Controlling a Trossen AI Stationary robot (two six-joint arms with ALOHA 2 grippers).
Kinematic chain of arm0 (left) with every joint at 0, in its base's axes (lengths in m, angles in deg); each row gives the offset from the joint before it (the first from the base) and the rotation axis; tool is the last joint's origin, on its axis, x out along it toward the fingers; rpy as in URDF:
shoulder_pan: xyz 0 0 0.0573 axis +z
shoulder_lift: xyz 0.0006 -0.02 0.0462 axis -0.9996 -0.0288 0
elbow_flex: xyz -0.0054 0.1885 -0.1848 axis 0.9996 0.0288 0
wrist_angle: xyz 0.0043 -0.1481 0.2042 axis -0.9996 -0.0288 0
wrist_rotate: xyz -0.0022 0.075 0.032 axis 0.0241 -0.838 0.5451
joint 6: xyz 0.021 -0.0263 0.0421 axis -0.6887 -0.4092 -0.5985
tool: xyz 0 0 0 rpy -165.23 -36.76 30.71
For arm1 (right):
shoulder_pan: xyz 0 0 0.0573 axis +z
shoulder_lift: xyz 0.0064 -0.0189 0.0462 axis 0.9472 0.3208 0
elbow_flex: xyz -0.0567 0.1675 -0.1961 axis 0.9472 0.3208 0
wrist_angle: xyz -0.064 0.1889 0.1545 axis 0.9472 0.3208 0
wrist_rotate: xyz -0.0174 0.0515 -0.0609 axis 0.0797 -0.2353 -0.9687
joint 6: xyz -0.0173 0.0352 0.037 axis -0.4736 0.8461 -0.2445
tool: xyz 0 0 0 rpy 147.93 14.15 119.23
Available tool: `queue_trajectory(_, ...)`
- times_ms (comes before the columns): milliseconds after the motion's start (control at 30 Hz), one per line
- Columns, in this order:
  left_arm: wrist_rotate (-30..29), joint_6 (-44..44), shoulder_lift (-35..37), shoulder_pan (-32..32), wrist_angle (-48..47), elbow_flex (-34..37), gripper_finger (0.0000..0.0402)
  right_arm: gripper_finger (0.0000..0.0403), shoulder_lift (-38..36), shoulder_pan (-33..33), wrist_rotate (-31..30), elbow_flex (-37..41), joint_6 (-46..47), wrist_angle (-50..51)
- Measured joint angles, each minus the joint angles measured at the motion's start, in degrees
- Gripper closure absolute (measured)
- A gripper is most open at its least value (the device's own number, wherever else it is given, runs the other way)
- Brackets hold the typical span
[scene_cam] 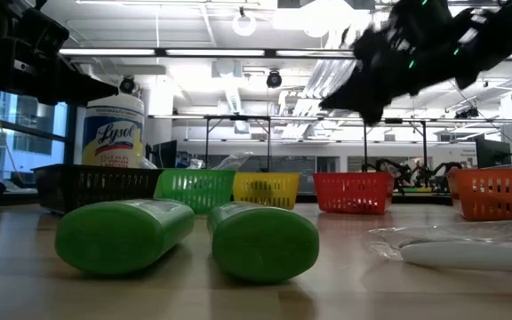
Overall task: Pick & Place Travel size toiletries
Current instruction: Put the green shampoo bottle into the yellow bin
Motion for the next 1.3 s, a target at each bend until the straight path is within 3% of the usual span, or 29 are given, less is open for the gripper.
queue_trajectory(233, 0.00, -0.63, 0.01, 0.00, -0.63, -0.04, 0.0402, 0.0401, -20.87, 2.22, 0.58, 0.00, -5.28, 7.83)
queue_trajectory(367, -0.02, -0.99, 0.02, 0.00, -0.81, -0.07, 0.0402, 0.0401, -34.12, 4.64, 0.49, 0.00, -6.09, 16.16)
queue_trajectory(567, 0.00, -2.03, 0.00, -0.02, -0.79, -0.07, 0.0402, 0.0401, -48.40, 10.41, -1.93, -0.01, -7.76, 32.17)
queue_trajectory(667, 0.00, -2.01, 0.00, -0.02, -0.40, -0.05, 0.0402, 0.0401, -53.21, 13.38, -6.37, -0.02, -8.88, 38.65)
queue_trajectory(767, -0.01, -2.01, 0.01, -0.01, -0.31, -0.02, 0.0402, 0.0401, -57.04, 15.46, -5.86, 0.11, -10.58, 42.59)
queue_trajectory(933, -0.02, -2.00, 0.01, 0.00, -0.29, -0.02, 0.0402, 0.0401, -63.18, 16.71, -2.45, 4.23, -12.48, 41.21)
queue_trajectory(1100, -0.02, -2.00, 0.01, -0.02, -0.21, -0.02, 0.0402, 0.0401, -69.91, 16.66, -3.60, 10.18, -13.62, 36.65)
queue_trajectory(1300, -0.02, -1.99, 0.01, 0.00, -0.26, -0.02, 0.0402, 0.0401, -70.41, 16.66, -3.71, 11.97, -13.84, 34.72)
